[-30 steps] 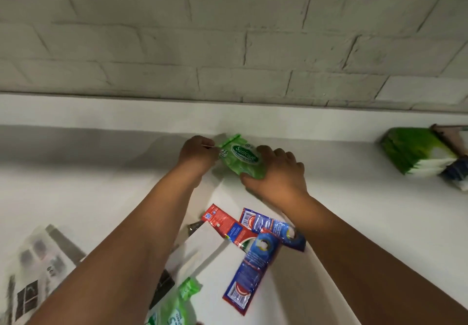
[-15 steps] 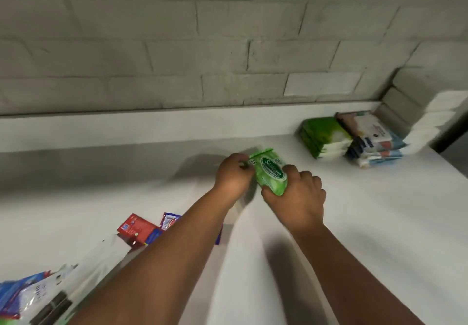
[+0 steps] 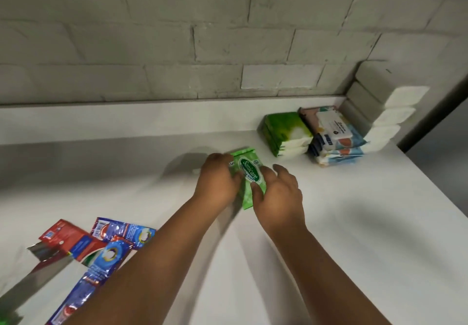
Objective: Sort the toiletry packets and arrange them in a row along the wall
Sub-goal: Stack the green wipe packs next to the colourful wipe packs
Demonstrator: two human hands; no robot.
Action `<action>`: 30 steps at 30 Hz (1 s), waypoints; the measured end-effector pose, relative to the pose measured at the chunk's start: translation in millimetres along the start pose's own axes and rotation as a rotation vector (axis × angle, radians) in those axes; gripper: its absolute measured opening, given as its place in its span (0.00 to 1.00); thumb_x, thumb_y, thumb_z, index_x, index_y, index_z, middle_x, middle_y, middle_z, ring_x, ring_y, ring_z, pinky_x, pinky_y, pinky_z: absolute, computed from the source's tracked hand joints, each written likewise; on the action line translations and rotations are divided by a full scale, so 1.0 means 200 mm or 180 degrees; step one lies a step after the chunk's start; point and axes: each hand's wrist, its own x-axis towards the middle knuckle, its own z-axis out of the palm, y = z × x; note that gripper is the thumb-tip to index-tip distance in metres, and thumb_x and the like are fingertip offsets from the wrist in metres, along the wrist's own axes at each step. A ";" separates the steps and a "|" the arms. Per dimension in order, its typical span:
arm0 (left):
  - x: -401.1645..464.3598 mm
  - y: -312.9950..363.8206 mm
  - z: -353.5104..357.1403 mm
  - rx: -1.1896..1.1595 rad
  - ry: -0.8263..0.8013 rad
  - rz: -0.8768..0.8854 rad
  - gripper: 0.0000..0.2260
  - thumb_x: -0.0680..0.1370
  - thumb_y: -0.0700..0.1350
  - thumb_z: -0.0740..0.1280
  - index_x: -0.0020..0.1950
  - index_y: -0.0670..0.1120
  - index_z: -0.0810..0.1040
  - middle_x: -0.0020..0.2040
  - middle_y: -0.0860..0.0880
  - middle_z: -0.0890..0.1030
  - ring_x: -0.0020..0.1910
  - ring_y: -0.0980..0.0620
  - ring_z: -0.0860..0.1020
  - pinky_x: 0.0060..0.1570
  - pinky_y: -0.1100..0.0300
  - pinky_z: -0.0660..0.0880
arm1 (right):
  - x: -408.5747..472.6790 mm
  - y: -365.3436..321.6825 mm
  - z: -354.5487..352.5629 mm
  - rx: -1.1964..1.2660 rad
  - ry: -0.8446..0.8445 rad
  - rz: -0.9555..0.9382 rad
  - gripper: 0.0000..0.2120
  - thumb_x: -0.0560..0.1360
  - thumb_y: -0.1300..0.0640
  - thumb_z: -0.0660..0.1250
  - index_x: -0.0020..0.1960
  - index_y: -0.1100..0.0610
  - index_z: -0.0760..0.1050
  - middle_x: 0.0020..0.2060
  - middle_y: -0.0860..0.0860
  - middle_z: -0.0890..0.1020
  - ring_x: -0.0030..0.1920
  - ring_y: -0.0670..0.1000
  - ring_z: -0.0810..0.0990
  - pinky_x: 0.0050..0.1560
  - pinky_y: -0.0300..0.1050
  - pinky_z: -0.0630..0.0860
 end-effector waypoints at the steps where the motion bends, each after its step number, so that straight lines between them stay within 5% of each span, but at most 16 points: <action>1: -0.03 -0.01 0.01 0.0026 -0.0013 -0.0059 0.18 0.75 0.46 0.68 0.64 0.43 0.76 0.61 0.42 0.76 0.59 0.43 0.75 0.60 0.56 0.72 | -0.02 0.03 0.00 0.0073 0.0056 -0.0275 0.18 0.76 0.52 0.62 0.65 0.53 0.75 0.63 0.55 0.76 0.62 0.59 0.74 0.60 0.52 0.73; 6: -0.12 -0.03 0.13 -0.0314 -0.0026 -0.0010 0.22 0.72 0.43 0.70 0.65 0.41 0.75 0.63 0.41 0.74 0.57 0.41 0.77 0.60 0.51 0.75 | -0.03 0.17 0.07 0.0181 0.0153 -0.0785 0.18 0.71 0.57 0.64 0.59 0.57 0.80 0.56 0.56 0.82 0.56 0.59 0.80 0.54 0.55 0.79; 13: -0.02 0.01 0.19 -0.0024 0.0271 0.0158 0.17 0.75 0.36 0.68 0.64 0.38 0.77 0.64 0.42 0.76 0.64 0.44 0.74 0.56 0.74 0.59 | 0.10 0.22 0.11 -0.0062 -0.0036 -0.0847 0.20 0.71 0.60 0.65 0.63 0.57 0.77 0.60 0.57 0.80 0.57 0.60 0.79 0.53 0.53 0.78; 18: 0.11 0.00 0.23 -0.0081 0.0268 0.0261 0.16 0.76 0.38 0.68 0.64 0.38 0.77 0.67 0.41 0.75 0.67 0.45 0.73 0.67 0.62 0.66 | 0.23 0.23 0.12 -0.0145 -0.0086 -0.0869 0.19 0.74 0.61 0.64 0.65 0.57 0.76 0.62 0.56 0.78 0.58 0.60 0.77 0.53 0.53 0.76; 23: 0.21 -0.01 0.25 0.0110 0.0221 0.0347 0.17 0.77 0.38 0.66 0.66 0.39 0.76 0.68 0.42 0.75 0.68 0.46 0.72 0.67 0.68 0.60 | 0.31 0.24 0.14 -0.0172 -0.0051 -0.0884 0.18 0.76 0.56 0.62 0.64 0.56 0.76 0.62 0.54 0.77 0.58 0.59 0.76 0.50 0.52 0.75; 30: 0.29 -0.03 0.28 0.0273 0.0254 0.0320 0.17 0.78 0.42 0.65 0.67 0.41 0.75 0.69 0.43 0.75 0.68 0.43 0.72 0.70 0.53 0.66 | 0.37 0.22 0.18 -0.0214 0.0087 -0.0847 0.19 0.74 0.53 0.58 0.61 0.56 0.78 0.60 0.55 0.79 0.55 0.60 0.78 0.47 0.51 0.75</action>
